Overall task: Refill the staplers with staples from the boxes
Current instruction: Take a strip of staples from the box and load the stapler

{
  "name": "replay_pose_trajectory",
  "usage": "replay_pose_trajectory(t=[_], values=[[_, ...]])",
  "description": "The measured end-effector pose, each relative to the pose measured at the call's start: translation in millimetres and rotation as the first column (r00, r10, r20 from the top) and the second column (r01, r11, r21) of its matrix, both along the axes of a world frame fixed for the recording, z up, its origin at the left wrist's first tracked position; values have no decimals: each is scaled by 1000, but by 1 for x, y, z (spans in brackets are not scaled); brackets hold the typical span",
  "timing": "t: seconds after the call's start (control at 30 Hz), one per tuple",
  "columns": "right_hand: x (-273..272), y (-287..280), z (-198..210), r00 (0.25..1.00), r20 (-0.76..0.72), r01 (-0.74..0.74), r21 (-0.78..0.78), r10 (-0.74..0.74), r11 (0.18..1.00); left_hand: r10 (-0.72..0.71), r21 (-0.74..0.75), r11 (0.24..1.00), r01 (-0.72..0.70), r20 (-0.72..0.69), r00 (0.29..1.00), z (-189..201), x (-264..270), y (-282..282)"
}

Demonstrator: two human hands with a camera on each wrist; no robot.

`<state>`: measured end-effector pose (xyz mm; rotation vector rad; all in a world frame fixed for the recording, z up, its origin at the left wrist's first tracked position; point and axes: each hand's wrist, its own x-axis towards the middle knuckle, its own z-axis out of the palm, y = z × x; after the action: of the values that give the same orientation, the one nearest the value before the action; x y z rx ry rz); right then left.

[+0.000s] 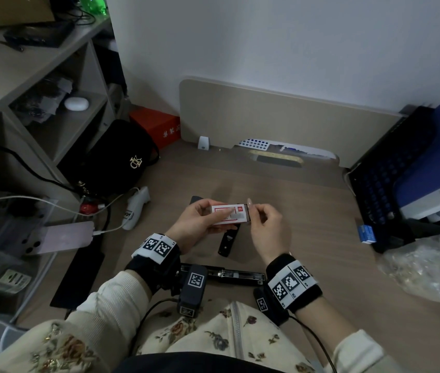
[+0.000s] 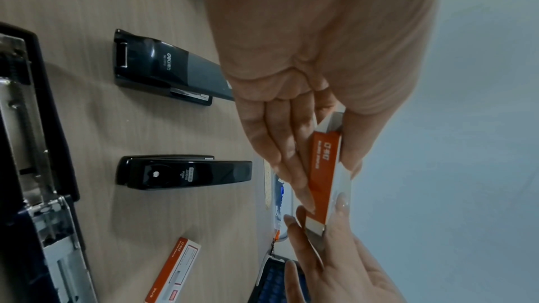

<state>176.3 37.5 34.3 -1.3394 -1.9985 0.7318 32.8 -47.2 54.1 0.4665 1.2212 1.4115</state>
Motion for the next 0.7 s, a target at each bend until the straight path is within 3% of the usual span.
replay_pose_trajectory(t=[0.17,0.27,0.5,0.7], values=[[1,-1,1,991,130,-47,137,30,989,21,-24,999,-22,-23,1000,-3,0,0],[3,-2,-3,990,126,-84,166,63,983,45,-30,999,-45,-19,999,-4,-1,0],[5,2,-7,998,5,-56,-35,57,998,45,-35,998,-45,-8,999,-4,-1,1],[7,0,-3,990,38,-132,-31,133,991,42,-55,998,-43,-14,999,-7,-2,2]])
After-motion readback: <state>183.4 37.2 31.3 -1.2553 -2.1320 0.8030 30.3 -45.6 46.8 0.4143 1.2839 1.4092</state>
